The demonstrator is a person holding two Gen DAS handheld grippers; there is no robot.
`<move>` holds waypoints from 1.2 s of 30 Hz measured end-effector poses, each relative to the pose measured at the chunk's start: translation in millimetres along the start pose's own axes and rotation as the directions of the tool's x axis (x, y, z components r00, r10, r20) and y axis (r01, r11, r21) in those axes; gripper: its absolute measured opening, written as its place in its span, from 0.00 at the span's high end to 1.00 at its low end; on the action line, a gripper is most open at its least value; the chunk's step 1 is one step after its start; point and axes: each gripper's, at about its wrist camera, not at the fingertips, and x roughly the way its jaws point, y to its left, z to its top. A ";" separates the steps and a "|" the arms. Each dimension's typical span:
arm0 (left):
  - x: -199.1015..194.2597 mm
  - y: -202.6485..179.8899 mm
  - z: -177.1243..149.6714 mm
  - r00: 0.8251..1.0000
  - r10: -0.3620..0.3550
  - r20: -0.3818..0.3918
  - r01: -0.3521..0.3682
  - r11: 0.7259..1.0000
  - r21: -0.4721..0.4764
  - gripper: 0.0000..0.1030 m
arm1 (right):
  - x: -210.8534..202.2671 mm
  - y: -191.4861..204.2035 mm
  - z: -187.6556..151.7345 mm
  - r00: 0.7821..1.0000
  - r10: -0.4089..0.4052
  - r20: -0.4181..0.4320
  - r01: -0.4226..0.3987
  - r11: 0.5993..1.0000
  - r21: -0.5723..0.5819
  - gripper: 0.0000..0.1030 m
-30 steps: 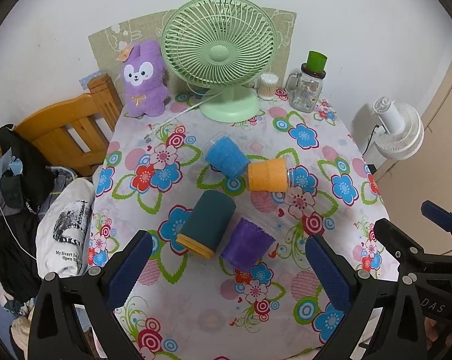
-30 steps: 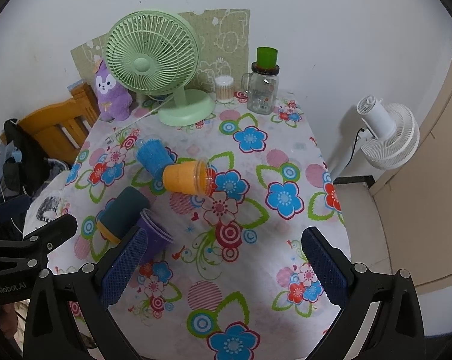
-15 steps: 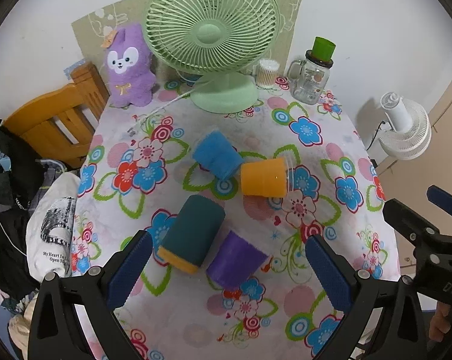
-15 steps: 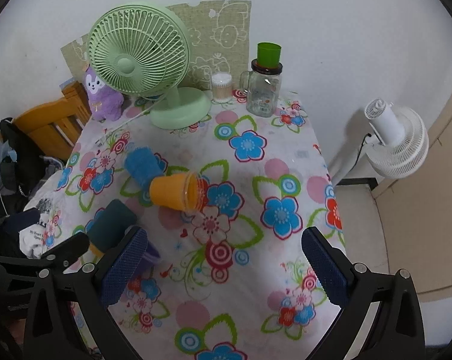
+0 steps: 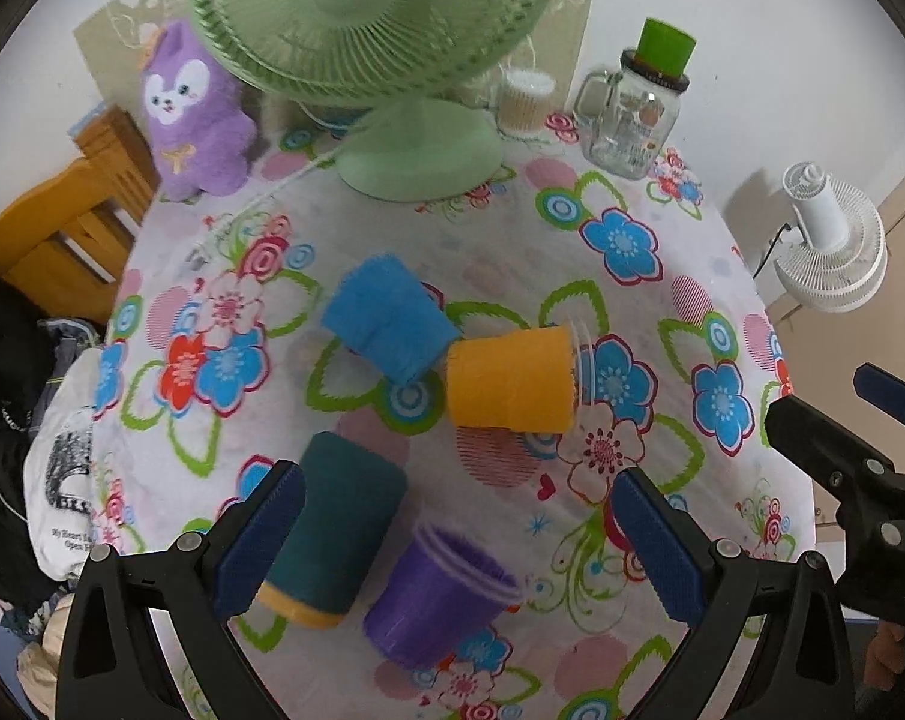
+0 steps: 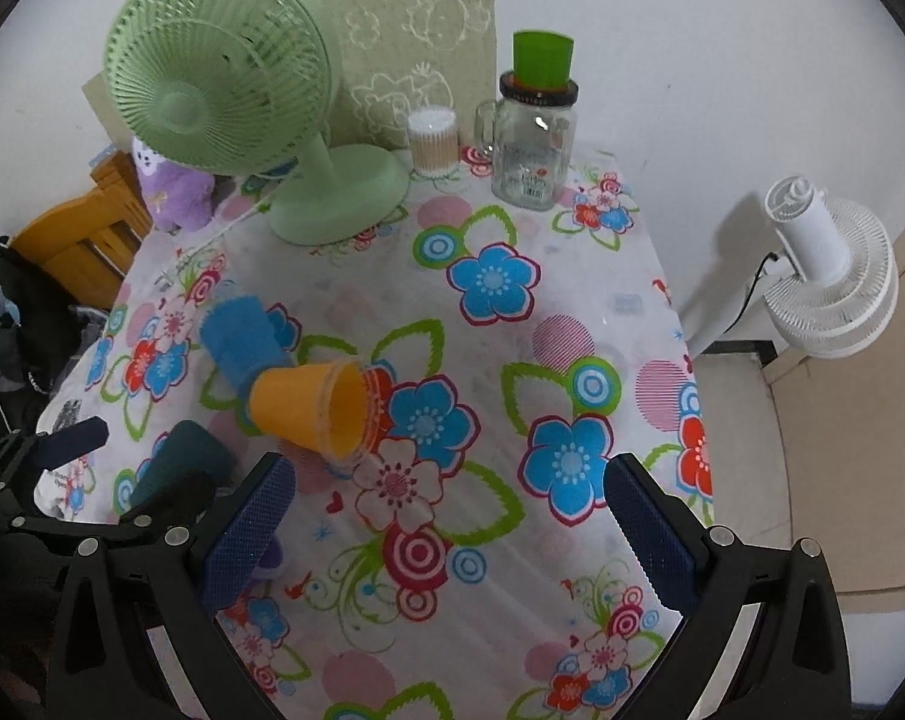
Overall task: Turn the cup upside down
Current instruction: 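Move the right gripper toward the orange cup lying on its side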
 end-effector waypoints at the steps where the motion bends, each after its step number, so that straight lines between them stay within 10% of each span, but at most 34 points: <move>1: 7.2 -2.0 2.0 1.000 -0.004 -0.010 0.004 1.000 0.002 0.00 | 5.9 -0.9 1.5 1.000 -0.002 -0.008 0.002 1.000 -0.001 0.00; 22: 94.8 -18.2 19.8 0.988 -0.073 -0.133 0.071 0.997 -0.019 0.00 | 77.2 -26.3 4.8 0.993 -0.004 -0.122 0.012 0.997 0.070 0.00; 36: 111.4 -34.5 18.6 0.985 -0.124 -0.122 0.130 0.991 0.034 0.20 | 88.8 -38.3 -3.1 0.988 -0.011 -0.156 0.028 0.994 0.106 0.00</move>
